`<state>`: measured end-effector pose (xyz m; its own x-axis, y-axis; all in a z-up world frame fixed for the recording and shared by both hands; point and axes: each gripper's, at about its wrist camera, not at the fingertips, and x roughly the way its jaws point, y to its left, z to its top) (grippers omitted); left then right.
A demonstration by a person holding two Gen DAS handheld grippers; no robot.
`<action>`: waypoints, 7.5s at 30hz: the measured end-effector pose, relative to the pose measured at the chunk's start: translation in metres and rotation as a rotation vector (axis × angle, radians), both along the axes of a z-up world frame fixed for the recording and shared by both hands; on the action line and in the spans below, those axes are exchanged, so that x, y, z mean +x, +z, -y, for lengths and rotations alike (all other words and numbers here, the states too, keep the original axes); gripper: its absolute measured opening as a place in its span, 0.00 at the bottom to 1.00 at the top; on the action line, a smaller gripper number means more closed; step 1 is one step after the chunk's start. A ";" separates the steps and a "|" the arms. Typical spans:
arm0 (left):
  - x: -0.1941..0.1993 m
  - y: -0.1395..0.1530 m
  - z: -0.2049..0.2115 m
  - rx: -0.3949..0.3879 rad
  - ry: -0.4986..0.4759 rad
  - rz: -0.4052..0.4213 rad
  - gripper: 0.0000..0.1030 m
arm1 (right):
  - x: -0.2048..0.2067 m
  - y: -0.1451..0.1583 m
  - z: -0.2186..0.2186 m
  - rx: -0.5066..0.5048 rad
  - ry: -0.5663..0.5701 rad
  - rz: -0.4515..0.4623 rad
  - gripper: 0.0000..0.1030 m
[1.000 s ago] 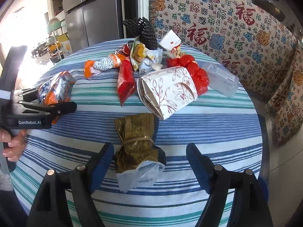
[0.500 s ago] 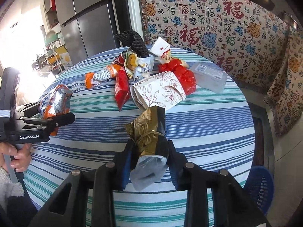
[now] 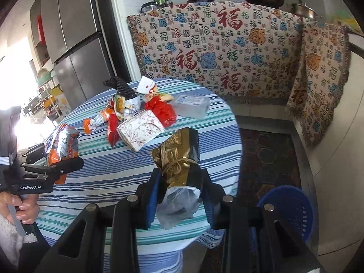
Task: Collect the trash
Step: 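Lift the orange can with the left tool while the right tool carries the gold package toward the blue wastebasket, then open the right tool over the blue wastebasket while the left tool drops the orange can in, then move both tools back over the table, then grasp the white-and-orange wrapped bun with the left tool while the right tool grasps the white floral box, then drop the floral box and bun into the blue wastebasket with both tools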
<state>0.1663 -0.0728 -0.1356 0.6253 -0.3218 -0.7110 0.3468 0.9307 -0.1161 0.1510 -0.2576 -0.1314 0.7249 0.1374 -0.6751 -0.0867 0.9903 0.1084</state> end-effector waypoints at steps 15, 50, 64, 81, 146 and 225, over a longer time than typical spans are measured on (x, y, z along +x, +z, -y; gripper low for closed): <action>0.005 0.032 0.176 -0.035 -0.288 0.001 0.82 | -0.032 0.005 0.156 -0.092 -0.255 -0.045 0.33; 0.074 -0.092 0.397 0.023 -0.460 -0.175 0.85 | -0.026 -0.109 0.300 -0.019 -0.329 -0.264 0.35; 0.075 -0.076 0.383 -0.035 -0.421 -0.158 0.97 | -0.024 -0.075 0.297 -0.080 -0.383 -0.124 0.62; -0.008 0.013 0.141 -0.007 -0.112 -0.019 0.98 | -0.004 0.018 0.151 -0.204 -0.167 0.233 0.66; 0.078 -0.063 -0.126 0.143 0.288 -0.098 0.43 | 0.096 -0.081 -0.098 -0.130 0.231 -0.132 0.78; 0.057 -0.049 -0.086 -0.004 0.196 -0.089 0.46 | 0.066 -0.052 -0.024 -0.097 0.041 -0.049 0.65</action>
<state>0.2233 0.0128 -0.1848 0.6108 -0.2033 -0.7652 0.1472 0.9788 -0.1425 0.2172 -0.2339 -0.1833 0.6855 0.0986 -0.7213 -0.1245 0.9921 0.0174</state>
